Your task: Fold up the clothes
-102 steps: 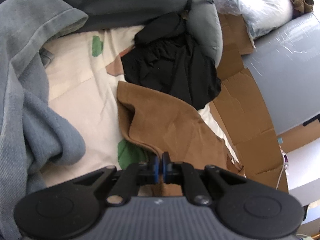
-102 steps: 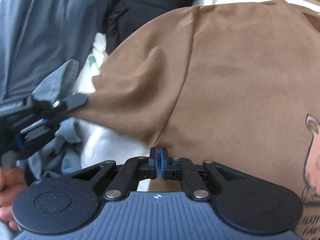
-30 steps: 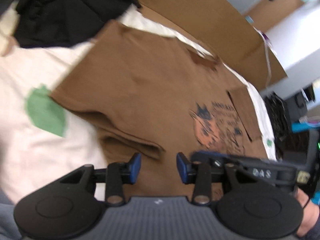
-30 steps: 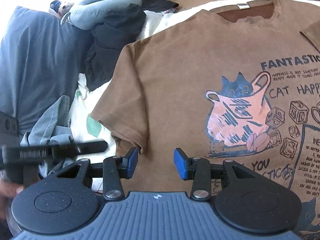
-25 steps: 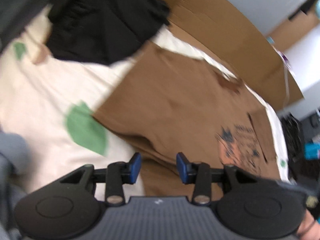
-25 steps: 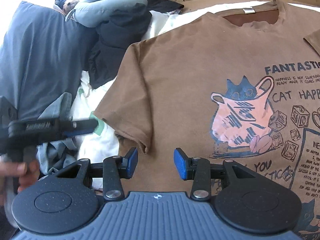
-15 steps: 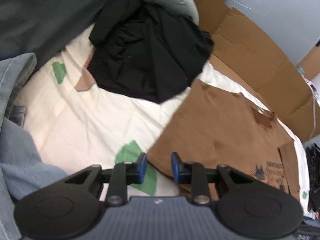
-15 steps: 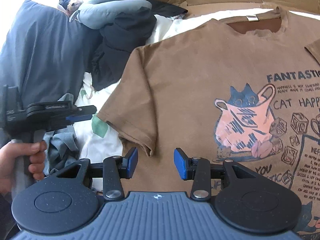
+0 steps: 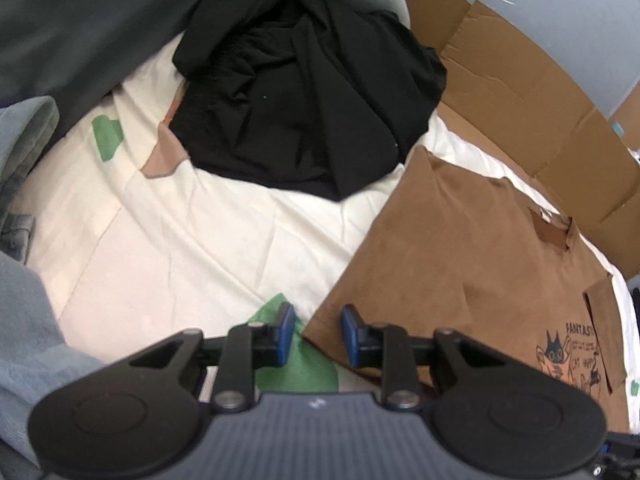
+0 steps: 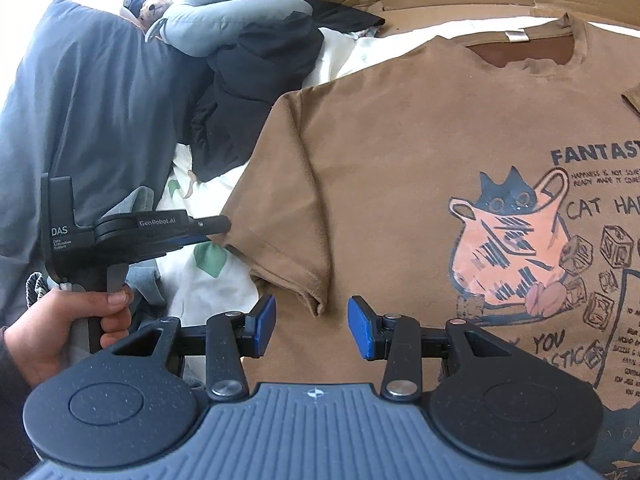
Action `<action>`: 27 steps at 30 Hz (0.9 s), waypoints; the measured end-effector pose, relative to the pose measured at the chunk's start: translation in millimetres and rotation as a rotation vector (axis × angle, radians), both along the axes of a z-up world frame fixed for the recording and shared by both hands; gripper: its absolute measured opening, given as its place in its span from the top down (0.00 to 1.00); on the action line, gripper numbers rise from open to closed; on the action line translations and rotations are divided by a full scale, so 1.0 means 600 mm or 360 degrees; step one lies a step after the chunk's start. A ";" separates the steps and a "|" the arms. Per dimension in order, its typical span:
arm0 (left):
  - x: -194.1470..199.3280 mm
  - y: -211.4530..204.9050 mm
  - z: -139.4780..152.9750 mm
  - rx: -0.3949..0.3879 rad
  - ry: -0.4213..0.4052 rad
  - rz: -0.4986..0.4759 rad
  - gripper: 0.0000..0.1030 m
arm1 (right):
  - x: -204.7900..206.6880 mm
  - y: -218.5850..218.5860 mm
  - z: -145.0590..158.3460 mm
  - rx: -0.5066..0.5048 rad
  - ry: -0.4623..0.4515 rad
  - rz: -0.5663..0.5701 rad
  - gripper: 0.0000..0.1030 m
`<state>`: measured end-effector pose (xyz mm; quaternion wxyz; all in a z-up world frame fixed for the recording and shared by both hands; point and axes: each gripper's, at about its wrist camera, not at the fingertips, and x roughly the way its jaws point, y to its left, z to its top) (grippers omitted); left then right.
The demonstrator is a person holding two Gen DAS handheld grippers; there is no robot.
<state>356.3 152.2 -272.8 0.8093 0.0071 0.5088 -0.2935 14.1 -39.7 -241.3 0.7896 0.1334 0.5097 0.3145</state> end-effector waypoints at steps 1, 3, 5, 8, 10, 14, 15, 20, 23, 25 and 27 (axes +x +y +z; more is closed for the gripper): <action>0.001 0.001 0.001 -0.0002 0.0014 -0.0011 0.91 | 0.001 0.004 0.001 0.0001 -0.0008 0.0007 0.54; 0.002 0.002 0.004 -0.0008 0.0042 -0.0032 0.96 | 0.004 0.014 0.005 0.0005 -0.0029 0.0026 0.54; 0.002 0.002 0.016 -0.0043 0.0060 -0.0036 0.97 | 0.008 0.025 0.010 0.0008 -0.0054 0.0037 0.54; -0.002 0.000 0.039 -0.0102 0.0078 -0.0049 0.97 | 0.013 0.042 0.020 0.0026 -0.0093 0.0041 0.54; -0.005 -0.006 0.054 -0.0158 0.0126 -0.0069 0.97 | 0.015 0.058 0.028 0.0043 -0.0123 0.0071 0.54; -0.012 -0.026 0.079 -0.0216 0.0190 -0.0138 0.97 | 0.026 0.091 0.042 0.0059 -0.0198 0.0141 0.54; -0.013 -0.031 0.085 -0.0231 0.0206 -0.0149 0.97 | 0.030 0.099 0.044 0.0059 -0.0212 0.0155 0.54; -0.007 -0.050 0.102 -0.0313 0.0320 -0.0129 0.97 | 0.052 0.136 0.052 0.0035 -0.0297 0.0201 0.54; -0.002 -0.062 0.105 -0.0356 0.0381 -0.0117 0.97 | 0.066 0.153 0.053 0.0006 -0.0332 0.0211 0.54; -0.001 -0.069 0.105 -0.0382 0.0422 -0.0117 0.97 | 0.076 0.161 0.049 -0.0017 -0.0340 0.0209 0.55; -0.002 -0.076 0.106 -0.0399 0.0446 -0.0128 0.97 | 0.084 0.169 0.042 -0.0057 -0.0342 0.0224 0.68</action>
